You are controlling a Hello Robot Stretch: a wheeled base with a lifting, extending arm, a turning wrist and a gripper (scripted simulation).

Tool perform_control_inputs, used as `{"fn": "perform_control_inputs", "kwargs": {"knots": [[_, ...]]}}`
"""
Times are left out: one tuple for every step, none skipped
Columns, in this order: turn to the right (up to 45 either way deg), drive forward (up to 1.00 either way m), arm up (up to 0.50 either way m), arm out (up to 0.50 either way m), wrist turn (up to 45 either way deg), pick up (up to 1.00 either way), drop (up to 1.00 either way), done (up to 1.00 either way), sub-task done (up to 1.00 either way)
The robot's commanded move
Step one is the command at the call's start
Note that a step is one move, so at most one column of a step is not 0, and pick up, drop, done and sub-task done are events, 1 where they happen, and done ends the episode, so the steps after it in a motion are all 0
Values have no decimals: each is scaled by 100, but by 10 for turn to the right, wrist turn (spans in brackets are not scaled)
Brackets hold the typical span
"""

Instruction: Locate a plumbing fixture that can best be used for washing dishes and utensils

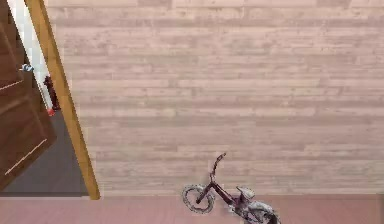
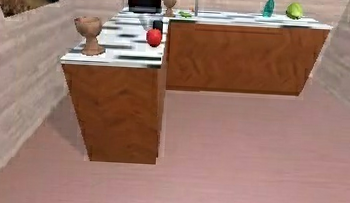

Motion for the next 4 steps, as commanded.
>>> {"fn": "perform_control_inputs", "kwargs": {"knots": [[0,30,0,0,0,0,0,0,0],[-450,0,0,0,0,0,0,0,0],[0,40,0,0,0,0,0,0,0],[-90,0,0,0,0,0,0,0,0]]}}
